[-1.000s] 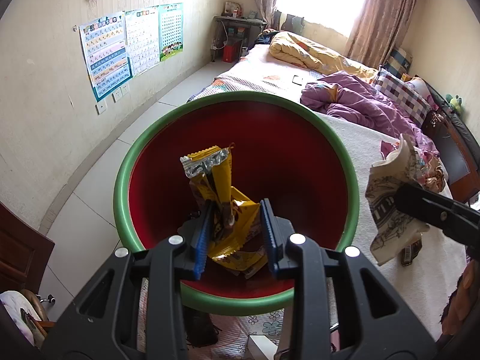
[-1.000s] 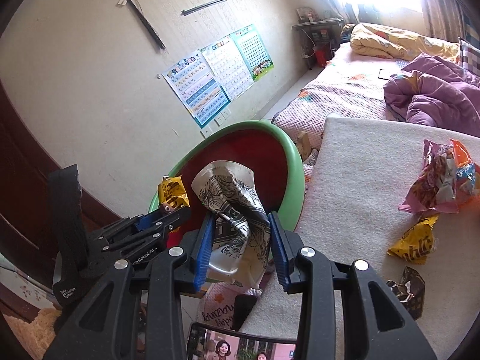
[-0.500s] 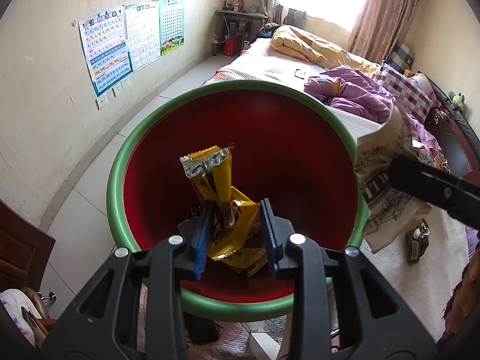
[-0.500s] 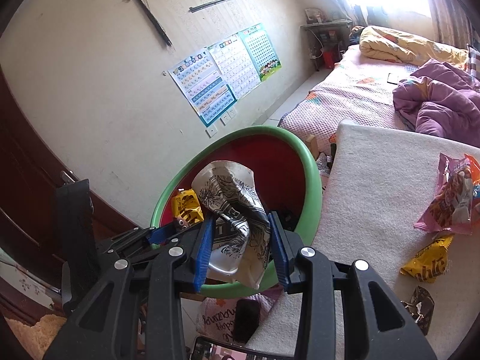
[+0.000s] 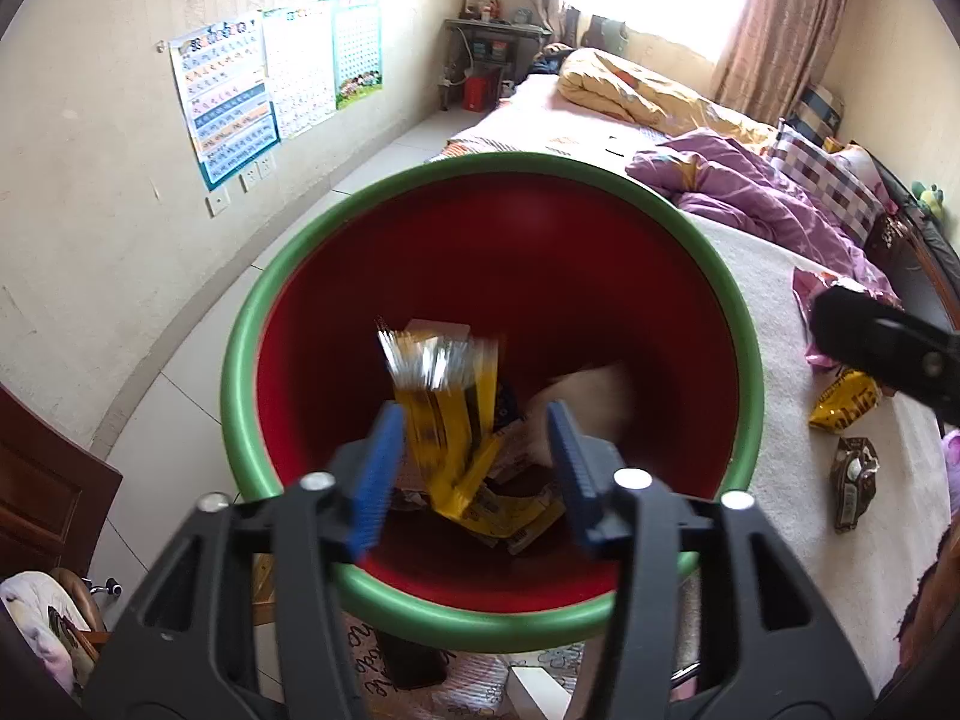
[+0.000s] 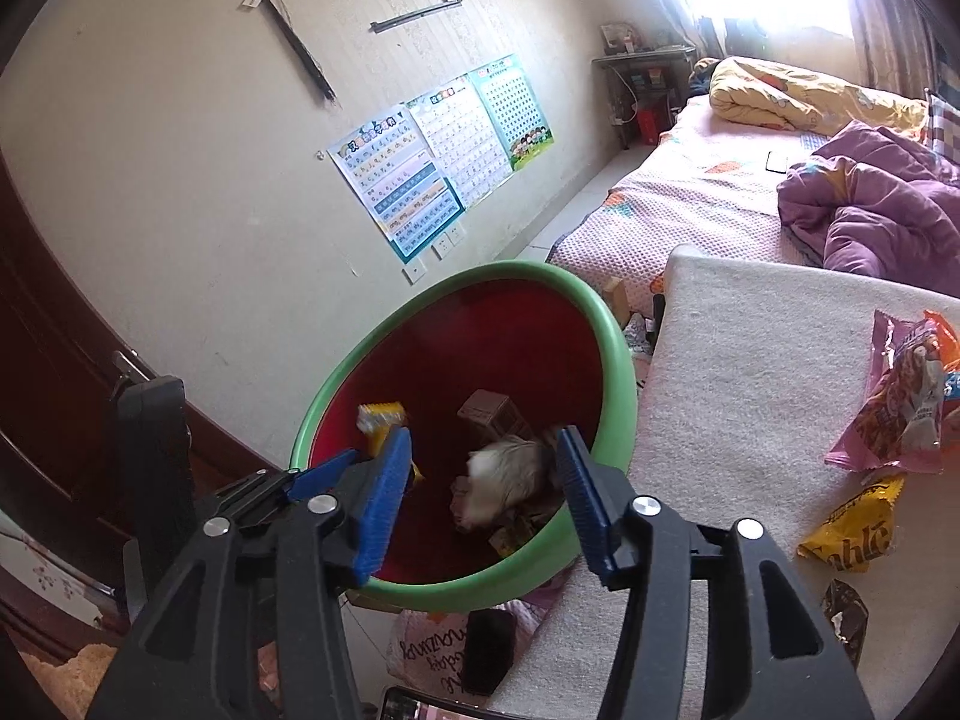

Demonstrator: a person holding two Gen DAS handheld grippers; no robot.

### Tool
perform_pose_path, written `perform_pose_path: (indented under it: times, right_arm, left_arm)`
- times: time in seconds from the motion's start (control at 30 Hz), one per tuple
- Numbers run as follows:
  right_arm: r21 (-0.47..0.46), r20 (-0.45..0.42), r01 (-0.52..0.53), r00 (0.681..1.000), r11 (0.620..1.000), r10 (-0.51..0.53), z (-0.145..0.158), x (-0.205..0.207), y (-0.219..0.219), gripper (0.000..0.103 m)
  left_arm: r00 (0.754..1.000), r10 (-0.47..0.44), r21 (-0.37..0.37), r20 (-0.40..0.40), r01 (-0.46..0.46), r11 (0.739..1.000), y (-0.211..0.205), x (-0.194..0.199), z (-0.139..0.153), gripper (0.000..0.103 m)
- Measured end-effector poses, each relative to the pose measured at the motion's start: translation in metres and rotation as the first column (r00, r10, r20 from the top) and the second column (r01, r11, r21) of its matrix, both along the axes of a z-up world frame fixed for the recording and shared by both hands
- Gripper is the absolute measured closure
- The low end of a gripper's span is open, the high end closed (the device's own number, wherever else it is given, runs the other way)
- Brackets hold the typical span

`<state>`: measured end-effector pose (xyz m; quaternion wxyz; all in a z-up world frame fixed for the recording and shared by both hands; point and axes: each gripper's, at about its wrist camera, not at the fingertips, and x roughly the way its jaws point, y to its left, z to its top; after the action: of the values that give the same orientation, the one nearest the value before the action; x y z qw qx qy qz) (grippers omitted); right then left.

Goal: Collect trash
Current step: 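Grasp the brown chocolate wrapper with the left tool while right grasps crumpled paper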

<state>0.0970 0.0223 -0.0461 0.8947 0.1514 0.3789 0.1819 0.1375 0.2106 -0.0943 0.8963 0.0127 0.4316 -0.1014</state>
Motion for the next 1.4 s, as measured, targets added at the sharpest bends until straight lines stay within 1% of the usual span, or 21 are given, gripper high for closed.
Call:
perform_pose_path:
  times: [0.13, 0.17, 0.23, 0.3, 0.4, 0.5, 0.57, 0.67, 0.73, 0.8, 0.87, 0.97, 1.03, 1.07, 1.1, 1.13, 1.23, 1.3, 1.33, 1.4]
  right_arm:
    - [-0.002, 0.03, 0.025, 0.999, 1.0, -0.025, 0.007, -0.014, -0.012, 0.037]
    - [-0.003, 0.035, 0.029, 0.999, 1.0, -0.029, 0.008, -0.017, -0.015, 0.036]
    - [-0.01, 0.046, 0.035, 0.998, 0.999, -0.034, 0.006, -0.029, -0.025, 0.033]
    - [-0.027, 0.048, 0.047, 0.998, 0.999, -0.045, 0.002, -0.042, -0.035, 0.03]
    - [-0.052, 0.039, 0.078, 0.996, 0.996, -0.076, -0.007, -0.06, -0.054, 0.029]
    - [-0.057, 0.01, 0.134, 0.991, 0.989, -0.133, -0.018, -0.078, -0.082, 0.029]
    - [-0.058, -0.004, 0.183, 0.983, 0.981, -0.184, -0.024, -0.091, -0.105, 0.029]
    - [-0.063, -0.015, 0.238, 0.971, 0.969, -0.239, -0.027, -0.11, -0.138, 0.029]
    - [-0.06, -0.021, 0.262, 0.964, 0.963, -0.263, -0.029, -0.122, -0.157, 0.029]
    - [-0.056, -0.028, 0.28, 0.959, 0.958, -0.282, -0.031, -0.134, -0.176, 0.029]
    - [-0.047, -0.039, 0.294, 0.954, 0.955, -0.296, -0.034, -0.144, -0.195, 0.029]
    - [-0.039, -0.046, 0.304, 0.951, 0.952, -0.306, -0.036, -0.158, -0.218, 0.029]
    - [-0.032, -0.054, 0.309, 0.949, 0.95, -0.311, -0.038, -0.164, -0.232, 0.029]
    - [-0.029, -0.057, 0.311, 0.948, 0.95, -0.312, -0.039, -0.165, -0.238, 0.029]
    - [-0.025, -0.06, 0.312, 0.948, 0.95, -0.313, -0.04, -0.168, -0.243, 0.029]
    - [-0.02, -0.062, 0.312, 0.948, 0.95, -0.312, -0.041, -0.169, -0.249, 0.029]
    - [-0.017, -0.064, 0.3, 0.952, 0.954, -0.3, -0.042, -0.171, -0.257, 0.029]
    - [-0.016, -0.061, 0.286, 0.956, 0.958, -0.286, -0.042, -0.17, -0.261, 0.029]
    - [-0.017, -0.06, 0.28, 0.958, 0.96, -0.281, -0.042, -0.169, -0.263, 0.029]
    - [-0.021, -0.059, 0.274, 0.96, 0.962, -0.274, -0.042, -0.165, -0.267, 0.029]
  left_arm:
    - [1.0, 0.01, -0.003, 0.021, -0.01, 1.0, 0.0, -0.005, 0.002, 0.035]
    - [1.0, 0.011, 0.002, 0.029, -0.011, 1.0, -0.002, -0.007, 0.003, 0.031]
    - [0.999, 0.009, 0.014, 0.048, -0.01, 1.0, -0.008, -0.012, 0.008, 0.027]
    - [0.998, 0.003, 0.022, 0.062, -0.004, 1.0, -0.015, -0.016, 0.012, 0.021]
    - [0.996, -0.024, 0.042, 0.091, 0.02, 0.999, -0.035, -0.025, 0.019, 0.014]
    - [0.99, -0.065, 0.051, 0.122, 0.059, 0.997, -0.057, -0.036, 0.025, 0.008]
    - [0.986, -0.085, 0.049, 0.142, 0.079, 0.996, -0.074, -0.045, 0.027, 0.006]
    - [0.979, -0.132, 0.024, 0.153, 0.13, 0.991, -0.108, -0.056, 0.027, 0.006]
    - [0.975, -0.174, 0.016, 0.138, 0.174, 0.985, -0.13, -0.06, 0.026, 0.006]
    - [0.97, -0.215, 0.025, 0.116, 0.213, 0.977, -0.155, -0.063, 0.021, 0.006]
    - [0.967, -0.244, 0.034, 0.072, 0.242, 0.97, -0.176, -0.064, 0.012, 0.006]
    - [0.966, -0.258, 0.031, 0.003, 0.258, 0.966, -0.202, -0.072, -0.006, 0.007]
    - [0.968, -0.249, 0.039, -0.033, 0.25, 0.967, -0.213, -0.078, -0.019, 0.012]
    - [0.969, -0.243, 0.038, -0.05, 0.245, 0.969, -0.218, -0.08, -0.024, 0.017]
    - [0.969, -0.236, 0.032, -0.068, 0.238, 0.971, -0.222, -0.082, -0.028, 0.02]
    - [0.97, -0.229, 0.027, -0.078, 0.232, 0.972, -0.224, -0.082, -0.03, 0.022]
    - [0.973, -0.212, 0.031, -0.088, 0.216, 0.976, -0.231, -0.086, -0.036, 0.032]
    - [0.974, -0.209, 0.028, -0.089, 0.212, 0.977, -0.235, -0.088, -0.039, 0.043]
    - [0.974, -0.21, 0.029, -0.085, 0.213, 0.977, -0.237, -0.091, -0.039, 0.047]
    - [0.975, -0.206, 0.048, -0.079, 0.21, 0.977, -0.244, -0.094, -0.038, 0.048]
